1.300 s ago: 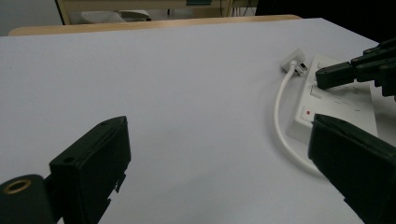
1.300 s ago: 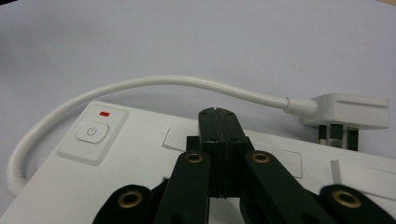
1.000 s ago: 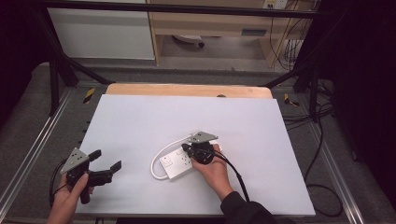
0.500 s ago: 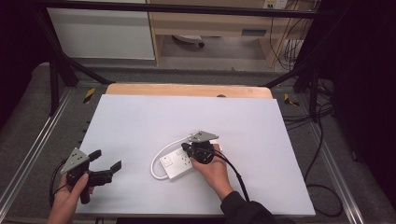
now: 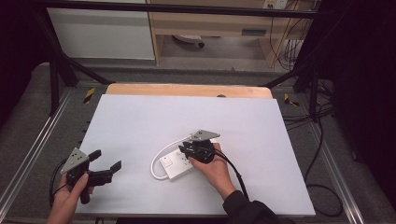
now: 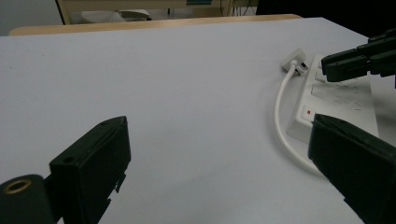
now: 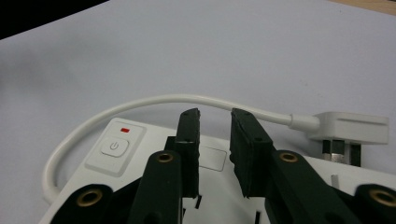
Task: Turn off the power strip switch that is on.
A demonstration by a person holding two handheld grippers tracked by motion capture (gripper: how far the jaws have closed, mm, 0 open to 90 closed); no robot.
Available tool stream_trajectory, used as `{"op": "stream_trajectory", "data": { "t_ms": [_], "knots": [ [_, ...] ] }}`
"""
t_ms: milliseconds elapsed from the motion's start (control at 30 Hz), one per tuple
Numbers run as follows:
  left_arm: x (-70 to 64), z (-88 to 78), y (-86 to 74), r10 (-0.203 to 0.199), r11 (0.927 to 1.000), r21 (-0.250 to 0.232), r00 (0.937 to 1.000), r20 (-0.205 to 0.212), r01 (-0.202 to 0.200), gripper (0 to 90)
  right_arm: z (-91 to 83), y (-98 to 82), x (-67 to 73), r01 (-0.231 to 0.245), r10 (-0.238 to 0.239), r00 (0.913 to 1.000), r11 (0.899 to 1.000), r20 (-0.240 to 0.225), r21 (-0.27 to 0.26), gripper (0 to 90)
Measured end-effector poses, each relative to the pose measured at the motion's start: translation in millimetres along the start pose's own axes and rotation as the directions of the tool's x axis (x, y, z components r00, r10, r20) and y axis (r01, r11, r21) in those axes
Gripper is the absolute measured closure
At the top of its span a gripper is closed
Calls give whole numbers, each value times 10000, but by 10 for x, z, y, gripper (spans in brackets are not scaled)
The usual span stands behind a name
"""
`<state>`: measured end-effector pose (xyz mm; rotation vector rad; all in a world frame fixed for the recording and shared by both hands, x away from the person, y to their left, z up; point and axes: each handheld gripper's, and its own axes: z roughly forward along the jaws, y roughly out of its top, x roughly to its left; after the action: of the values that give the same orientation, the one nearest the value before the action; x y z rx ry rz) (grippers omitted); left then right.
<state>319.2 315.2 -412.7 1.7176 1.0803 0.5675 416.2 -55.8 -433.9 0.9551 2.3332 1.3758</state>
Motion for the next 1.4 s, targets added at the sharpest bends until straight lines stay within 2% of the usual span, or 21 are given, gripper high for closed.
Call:
{"op": "stream_trajectory", "data": {
  "t_ms": [133,233,667,767,900,1000,1233,1400],
  "knots": [
    [1,1,0,1,10000,0,10000,-2,-1,57,-7,27,9,20,-20,10000,10000,-55,-10,638],
    [2,1,0,-5,10000,-7,10000,-1,5,57,-3,44,8,-145,145,9999,9999,-77,83,530],
    [2,2,0,-5,10000,-1,10000,-10,5,57,-26,128,38,41,-33,9994,9997,-337,236,308],
    [2,3,-1,22,10000,16,10000,-16,-22,57,-32,150,36,-41,54,9993,9993,-360,364,258],
    [0,6,-1,34,10000,14,10000,-5,-34,57,-28,150,23,-188,200,9995,9985,-231,516,114],
    [3,4,-3,0,10000,25,10000,-23,0,57,-41,156,24,-292,295,9996,9979,-42,579,56],
    [3,7,-3,2,10000,40,10000,-32,-1,57,-108,206,14,216,-226,9995,9988,229,450,39],
    [2,6,-3,-6,10000,35,10000,-35,7,57,-154,254,-4,171,-175,9992,9998,364,93,42]
  ]
}}
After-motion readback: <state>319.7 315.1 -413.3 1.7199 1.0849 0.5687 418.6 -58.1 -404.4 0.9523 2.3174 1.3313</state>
